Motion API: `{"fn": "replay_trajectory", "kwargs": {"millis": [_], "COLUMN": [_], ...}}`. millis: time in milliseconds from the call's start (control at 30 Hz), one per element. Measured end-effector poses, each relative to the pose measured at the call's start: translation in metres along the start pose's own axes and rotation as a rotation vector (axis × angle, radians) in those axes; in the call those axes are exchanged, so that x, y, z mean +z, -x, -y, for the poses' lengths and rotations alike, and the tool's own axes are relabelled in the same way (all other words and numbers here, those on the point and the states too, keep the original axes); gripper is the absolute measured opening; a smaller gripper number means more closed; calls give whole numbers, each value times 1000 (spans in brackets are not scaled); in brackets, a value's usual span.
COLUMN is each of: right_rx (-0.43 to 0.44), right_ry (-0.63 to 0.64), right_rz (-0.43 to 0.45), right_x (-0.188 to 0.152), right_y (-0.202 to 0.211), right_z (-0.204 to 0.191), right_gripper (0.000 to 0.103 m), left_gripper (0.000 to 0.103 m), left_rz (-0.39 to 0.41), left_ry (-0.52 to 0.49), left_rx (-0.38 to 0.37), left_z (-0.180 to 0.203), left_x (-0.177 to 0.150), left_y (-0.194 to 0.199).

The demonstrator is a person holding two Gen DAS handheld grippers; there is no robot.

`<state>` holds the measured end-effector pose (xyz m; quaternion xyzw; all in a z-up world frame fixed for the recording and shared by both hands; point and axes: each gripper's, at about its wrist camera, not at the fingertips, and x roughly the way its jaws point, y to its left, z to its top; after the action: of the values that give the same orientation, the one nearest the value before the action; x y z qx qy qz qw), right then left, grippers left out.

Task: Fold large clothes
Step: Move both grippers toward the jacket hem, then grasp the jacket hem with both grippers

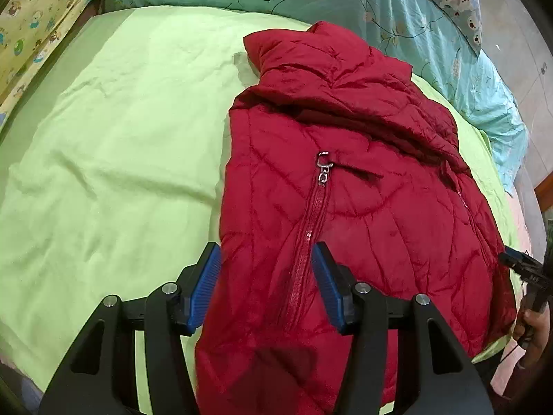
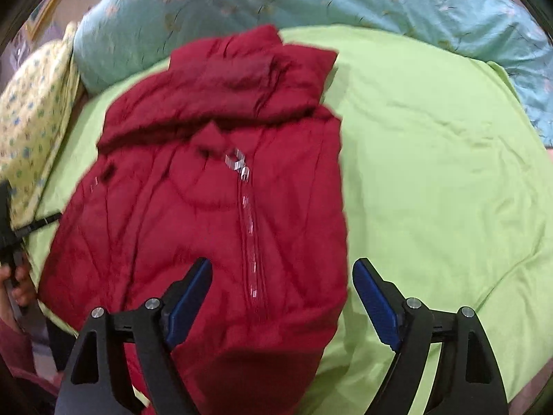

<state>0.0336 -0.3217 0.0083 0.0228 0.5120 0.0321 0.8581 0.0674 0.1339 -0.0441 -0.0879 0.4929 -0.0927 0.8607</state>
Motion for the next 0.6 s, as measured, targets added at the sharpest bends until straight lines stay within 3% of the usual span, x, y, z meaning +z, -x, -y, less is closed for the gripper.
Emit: {"fn": "replay_trajectory", "kwargs": {"millis": [267,367,600], "right_rx": [-87,-139,-122], "right_ry": [69,70,59], "right_rz": [-104,-104,-74], "right_x": [-30,-40,-55], "right_y": [-1,13,31], "right_z": [2,14,17], "right_gripper": [85,85,82], "left_gripper": [57,59,62], "left_rz": [-29,-41,-71], "left_ry": [-14,-21,-26], "left_rx": [21,36,20], "left_z": [-7,-13,-19], "left_x": [-16,-24,-40], "left_y": [2,5,9]}}
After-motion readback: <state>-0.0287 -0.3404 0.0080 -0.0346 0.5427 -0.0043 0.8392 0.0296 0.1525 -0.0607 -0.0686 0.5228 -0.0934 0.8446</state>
